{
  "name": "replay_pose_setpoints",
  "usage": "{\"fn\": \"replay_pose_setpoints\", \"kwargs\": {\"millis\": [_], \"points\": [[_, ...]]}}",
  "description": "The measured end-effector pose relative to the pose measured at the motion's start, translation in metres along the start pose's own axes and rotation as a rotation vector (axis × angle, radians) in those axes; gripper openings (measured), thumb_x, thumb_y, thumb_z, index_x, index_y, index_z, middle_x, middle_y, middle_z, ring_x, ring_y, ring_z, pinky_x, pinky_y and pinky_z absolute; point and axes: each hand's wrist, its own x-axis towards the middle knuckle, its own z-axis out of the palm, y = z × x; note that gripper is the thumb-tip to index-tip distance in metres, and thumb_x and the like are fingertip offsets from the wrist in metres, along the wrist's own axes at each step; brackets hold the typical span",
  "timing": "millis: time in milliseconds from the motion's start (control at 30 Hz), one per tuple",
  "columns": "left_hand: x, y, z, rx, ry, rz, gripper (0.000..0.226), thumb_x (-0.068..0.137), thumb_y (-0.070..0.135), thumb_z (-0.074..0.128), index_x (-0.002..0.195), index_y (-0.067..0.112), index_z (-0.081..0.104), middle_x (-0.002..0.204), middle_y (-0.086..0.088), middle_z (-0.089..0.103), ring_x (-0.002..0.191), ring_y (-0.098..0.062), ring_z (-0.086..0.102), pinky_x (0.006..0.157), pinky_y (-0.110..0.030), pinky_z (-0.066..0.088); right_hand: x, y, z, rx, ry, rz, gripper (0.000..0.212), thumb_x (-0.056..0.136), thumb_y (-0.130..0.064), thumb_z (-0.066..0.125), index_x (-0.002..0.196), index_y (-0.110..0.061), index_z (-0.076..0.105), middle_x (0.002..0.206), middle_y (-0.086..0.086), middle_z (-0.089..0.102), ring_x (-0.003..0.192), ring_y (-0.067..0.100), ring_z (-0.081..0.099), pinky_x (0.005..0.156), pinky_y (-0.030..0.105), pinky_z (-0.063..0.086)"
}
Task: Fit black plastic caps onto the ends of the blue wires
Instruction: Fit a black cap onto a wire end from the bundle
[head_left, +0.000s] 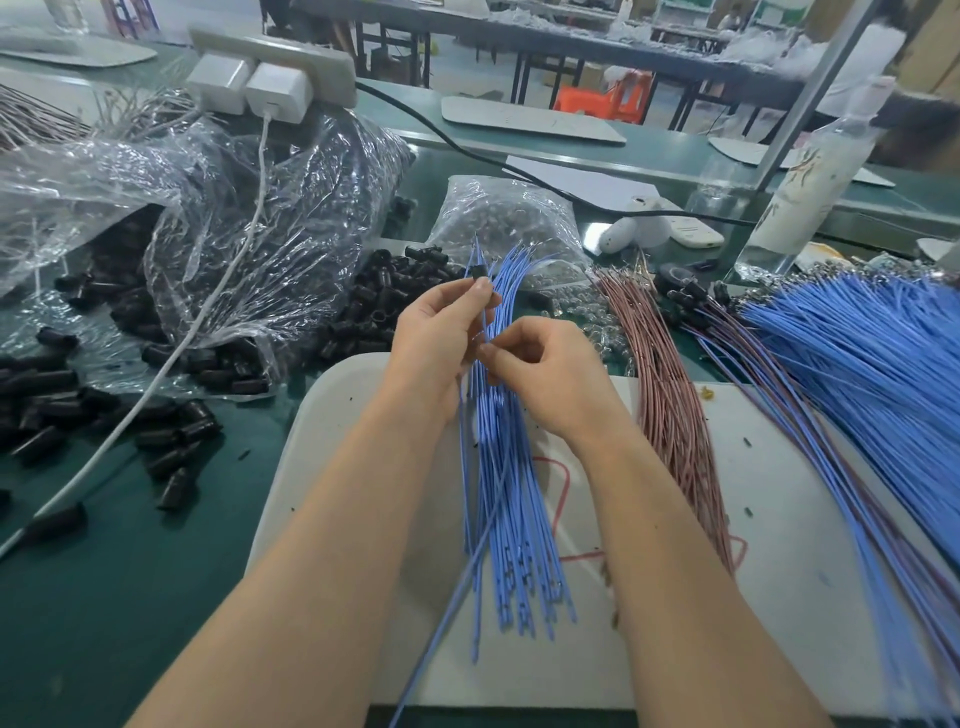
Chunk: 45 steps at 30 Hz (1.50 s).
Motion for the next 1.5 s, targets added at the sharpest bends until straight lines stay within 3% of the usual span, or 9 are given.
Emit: {"fn": "replay_pose_setpoints", "kwargs": {"millis": [133, 367, 533, 667, 933, 1133, 1267, 1433, 1500], "points": [[0.002, 0.001, -0.002, -0.050, 0.047, 0.010, 0.013, 0.090, 0.007, 0.061, 0.077, 0.012, 0.063, 0.070, -0.001, 0.065, 0.064, -0.010, 0.052, 0.058, -0.017, 0.044, 0.002, 0.002, 0.002, -0.050, -0.031, 0.056, 0.016, 0.088, -0.032, 0.064, 0.075, -0.023, 0.065, 0.070, -0.004, 0.067, 0.068, 0.013, 0.063, 0.075, 0.039, 0.055], [0.002, 0.003, -0.003, -0.123, 0.065, -0.028, 0.016, 0.091, 0.006, 0.059, 0.075, 0.008, 0.063, 0.056, 0.003, 0.066, 0.052, -0.005, 0.057, 0.053, -0.015, 0.048, 0.001, -0.003, -0.003, -0.115, -0.068, 0.128, 0.026, 0.091, -0.036, 0.061, 0.084, -0.013, 0.069, 0.079, 0.003, 0.069, 0.073, 0.018, 0.063, 0.078, 0.040, 0.053], [0.004, 0.006, -0.009, -0.133, 0.097, -0.114, 0.022, 0.090, 0.011, 0.059, 0.068, 0.010, 0.062, 0.058, 0.002, 0.063, 0.049, -0.004, 0.054, 0.049, -0.016, 0.046, -0.004, 0.014, -0.042, -0.397, 0.449, 0.280, 0.028, 0.093, -0.035, 0.057, 0.111, -0.016, 0.066, 0.107, 0.005, 0.066, 0.097, 0.021, 0.058, 0.084, 0.033, 0.045], [0.001, 0.007, -0.007, -0.151, 0.068, -0.163, 0.017, 0.090, 0.013, 0.059, 0.073, 0.010, 0.061, 0.061, 0.002, 0.062, 0.050, -0.004, 0.052, 0.048, -0.016, 0.045, -0.005, 0.039, -0.059, -0.510, 0.418, 0.656, 0.038, 0.092, -0.024, 0.059, 0.129, -0.018, 0.052, 0.128, 0.011, 0.054, 0.119, 0.032, 0.047, 0.095, 0.041, 0.039], [-0.001, 0.006, -0.007, -0.106, 0.034, -0.182, 0.014, 0.090, 0.016, 0.061, 0.076, 0.011, 0.062, 0.059, 0.004, 0.065, 0.050, -0.002, 0.055, 0.049, -0.015, 0.047, -0.008, 0.040, -0.058, -0.388, 0.577, 0.601, 0.015, 0.093, -0.017, 0.053, 0.099, -0.013, 0.066, 0.100, 0.010, 0.068, 0.096, 0.029, 0.059, 0.094, 0.048, 0.045], [0.000, 0.004, -0.007, -0.076, 0.004, -0.184, 0.012, 0.090, 0.018, 0.060, 0.080, 0.013, 0.063, 0.061, 0.007, 0.066, 0.049, 0.000, 0.055, 0.047, -0.014, 0.046, -0.007, 0.042, -0.055, -0.429, 0.496, 0.644, 0.027, 0.091, -0.034, 0.060, 0.108, -0.013, 0.062, 0.112, 0.008, 0.063, 0.110, 0.030, 0.054, 0.096, 0.042, 0.039], [0.000, 0.004, -0.006, -0.069, -0.013, -0.177, 0.013, 0.090, 0.018, 0.059, 0.079, 0.014, 0.063, 0.060, 0.007, 0.066, 0.048, 0.000, 0.055, 0.047, -0.014, 0.046, -0.007, 0.042, -0.055, -0.395, 0.555, 0.601, 0.016, 0.093, -0.026, 0.058, 0.100, -0.012, 0.062, 0.097, 0.005, 0.063, 0.100, 0.028, 0.058, 0.095, 0.045, 0.042], [0.000, 0.006, -0.008, -0.074, -0.028, -0.168, 0.011, 0.090, 0.017, 0.059, 0.081, 0.014, 0.064, 0.064, 0.006, 0.067, 0.052, -0.002, 0.056, 0.050, -0.014, 0.046, -0.006, 0.035, -0.058, -0.169, 0.713, 0.458, 0.013, 0.091, -0.019, 0.057, 0.096, -0.010, 0.063, 0.079, -0.005, 0.057, 0.080, 0.015, 0.053, 0.079, 0.033, 0.045], [-0.001, 0.007, -0.008, -0.064, -0.075, -0.156, 0.008, 0.090, 0.017, 0.059, 0.084, 0.015, 0.064, 0.068, 0.006, 0.068, 0.057, -0.003, 0.059, 0.053, -0.015, 0.048, -0.005, 0.027, -0.062, 0.160, 0.769, 0.427, 0.006, 0.090, -0.016, 0.057, 0.088, -0.012, 0.061, 0.074, -0.006, 0.056, 0.070, 0.011, 0.052, 0.067, 0.027, 0.044]]}}
